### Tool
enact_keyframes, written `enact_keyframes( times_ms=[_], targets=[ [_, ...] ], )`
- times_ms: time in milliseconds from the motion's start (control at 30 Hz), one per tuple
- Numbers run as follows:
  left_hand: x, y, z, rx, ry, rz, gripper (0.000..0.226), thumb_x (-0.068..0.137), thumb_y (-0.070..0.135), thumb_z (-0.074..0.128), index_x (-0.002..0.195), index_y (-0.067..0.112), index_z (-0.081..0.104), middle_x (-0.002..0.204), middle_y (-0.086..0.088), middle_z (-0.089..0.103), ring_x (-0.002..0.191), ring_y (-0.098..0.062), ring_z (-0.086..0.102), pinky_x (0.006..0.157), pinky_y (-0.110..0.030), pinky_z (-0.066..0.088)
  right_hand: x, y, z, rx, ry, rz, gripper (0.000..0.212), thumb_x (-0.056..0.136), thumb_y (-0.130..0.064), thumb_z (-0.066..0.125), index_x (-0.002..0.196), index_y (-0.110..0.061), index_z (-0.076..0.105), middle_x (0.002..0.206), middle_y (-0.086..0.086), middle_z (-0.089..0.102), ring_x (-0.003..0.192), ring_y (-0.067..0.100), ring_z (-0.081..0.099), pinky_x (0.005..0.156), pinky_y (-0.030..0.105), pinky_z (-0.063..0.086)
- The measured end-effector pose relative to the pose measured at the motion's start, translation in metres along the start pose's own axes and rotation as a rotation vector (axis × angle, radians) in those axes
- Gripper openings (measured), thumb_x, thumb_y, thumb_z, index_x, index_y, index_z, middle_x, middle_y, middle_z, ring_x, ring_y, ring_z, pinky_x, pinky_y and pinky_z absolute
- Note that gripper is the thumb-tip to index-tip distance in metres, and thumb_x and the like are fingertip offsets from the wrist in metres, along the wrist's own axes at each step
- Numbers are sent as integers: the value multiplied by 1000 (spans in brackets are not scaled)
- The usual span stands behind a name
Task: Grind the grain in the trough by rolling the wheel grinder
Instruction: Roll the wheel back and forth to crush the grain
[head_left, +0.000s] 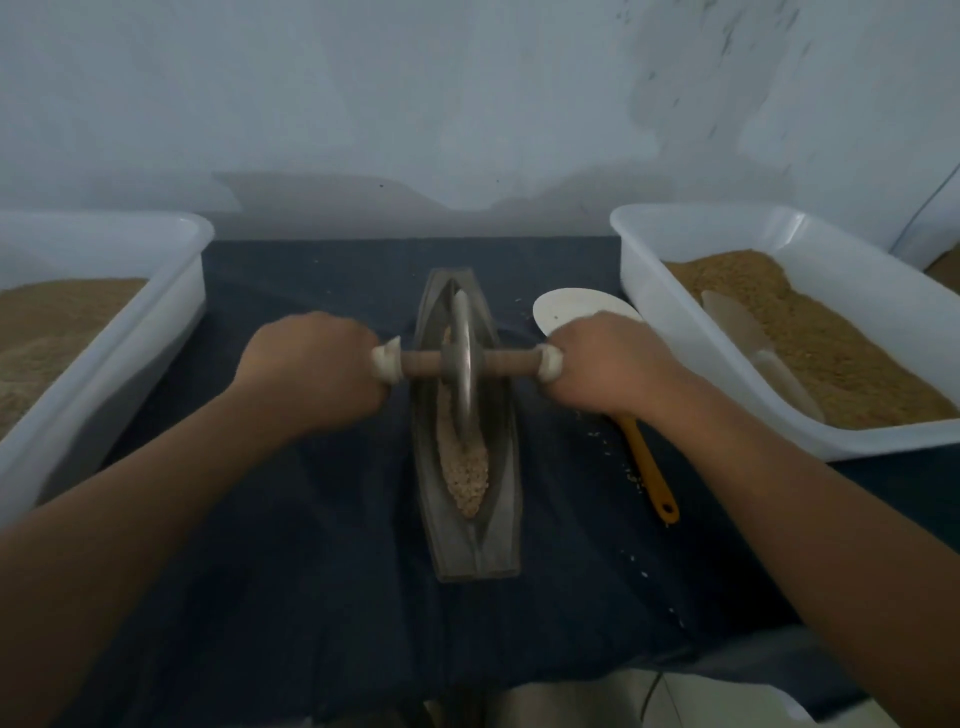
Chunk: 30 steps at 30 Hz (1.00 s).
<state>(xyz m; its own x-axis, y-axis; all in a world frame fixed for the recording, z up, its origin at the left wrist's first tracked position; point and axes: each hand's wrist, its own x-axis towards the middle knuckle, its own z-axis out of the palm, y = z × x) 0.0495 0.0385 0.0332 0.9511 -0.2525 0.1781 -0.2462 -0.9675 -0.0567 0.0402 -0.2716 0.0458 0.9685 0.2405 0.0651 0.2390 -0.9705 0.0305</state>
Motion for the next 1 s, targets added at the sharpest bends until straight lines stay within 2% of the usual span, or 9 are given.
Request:
enact_keyframes(
  times_ms=[100, 267, 367, 433, 533, 700, 800, 867, 1000],
  targets=[
    [38, 4, -5, -4, -12, -100, 42, 84, 58, 46, 69, 24, 63, 69, 4, 61, 64, -22, 60, 65, -36, 55, 36, -3, -2, -91, 152, 73, 34, 91, -48, 56, 64, -27, 57, 62, -6, 59, 55, 15, 56, 50, 29, 40],
    [12, 7, -13, -22, -39, -42, 34, 85, 52, 50, 68, 25, 58, 70, 4, 60, 66, -24, 61, 66, -36, 56, 29, 1, -5, -36, -10, 23, 26, 86, -46, 58, 70, -27, 62, 64, -6, 63, 59, 13, 61, 53, 30, 45],
    [-41, 5, -14, 48, 72, 98, 32, 78, 55, 48, 61, 28, 47, 56, 10, 49, 49, -15, 49, 49, -26, 36, -20, 4, -4, 97, -206, -24, 24, 78, -50, 61, 69, -28, 65, 61, -8, 67, 53, 8, 64, 50, 28, 49],
    [-60, 4, -14, 88, 150, 156, 33, 74, 54, 53, 56, 29, 40, 47, 12, 40, 40, -9, 36, 46, -20, 21, -44, 3, -3, 157, -266, -27, 28, 72, -56, 57, 68, -29, 65, 67, -23, 67, 58, 0, 65, 50, 28, 53],
    [-39, 3, -9, 100, 114, 105, 33, 75, 53, 55, 58, 27, 44, 52, 11, 44, 44, -11, 38, 48, -22, 24, -36, 0, 3, 108, -122, -4, 32, 80, -55, 57, 64, -28, 61, 58, -7, 62, 52, 7, 60, 49, 32, 49],
    [39, 4, -9, 49, 79, -49, 39, 84, 56, 51, 65, 22, 56, 69, 4, 59, 65, -25, 60, 61, -32, 46, 35, -6, 5, -59, 202, 111, 41, 91, -53, 48, 63, -26, 57, 61, -7, 57, 57, 17, 58, 51, 28, 38],
    [41, 9, -12, 19, 62, -69, 31, 83, 49, 58, 68, 22, 57, 72, 2, 61, 67, -27, 61, 63, -33, 46, 51, -3, 1, -66, 126, 108, 46, 97, -59, 49, 66, -26, 62, 66, -5, 61, 60, 17, 59, 53, 29, 39],
    [17, 9, -12, 12, 40, -45, 27, 82, 47, 58, 68, 24, 55, 70, 5, 58, 67, -26, 61, 63, -33, 44, 35, -4, -5, -44, 3, 66, 34, 93, -48, 55, 70, -26, 63, 68, -5, 64, 63, 16, 63, 54, 31, 42],
    [-58, 0, 1, -28, 155, 76, 29, 75, 51, 54, 59, 30, 41, 53, 13, 43, 46, -14, 41, 49, -25, 29, -28, -3, -20, 54, -239, -65, 24, 78, -47, 61, 64, -29, 62, 59, -8, 64, 53, 4, 60, 49, 23, 39]
  ],
)
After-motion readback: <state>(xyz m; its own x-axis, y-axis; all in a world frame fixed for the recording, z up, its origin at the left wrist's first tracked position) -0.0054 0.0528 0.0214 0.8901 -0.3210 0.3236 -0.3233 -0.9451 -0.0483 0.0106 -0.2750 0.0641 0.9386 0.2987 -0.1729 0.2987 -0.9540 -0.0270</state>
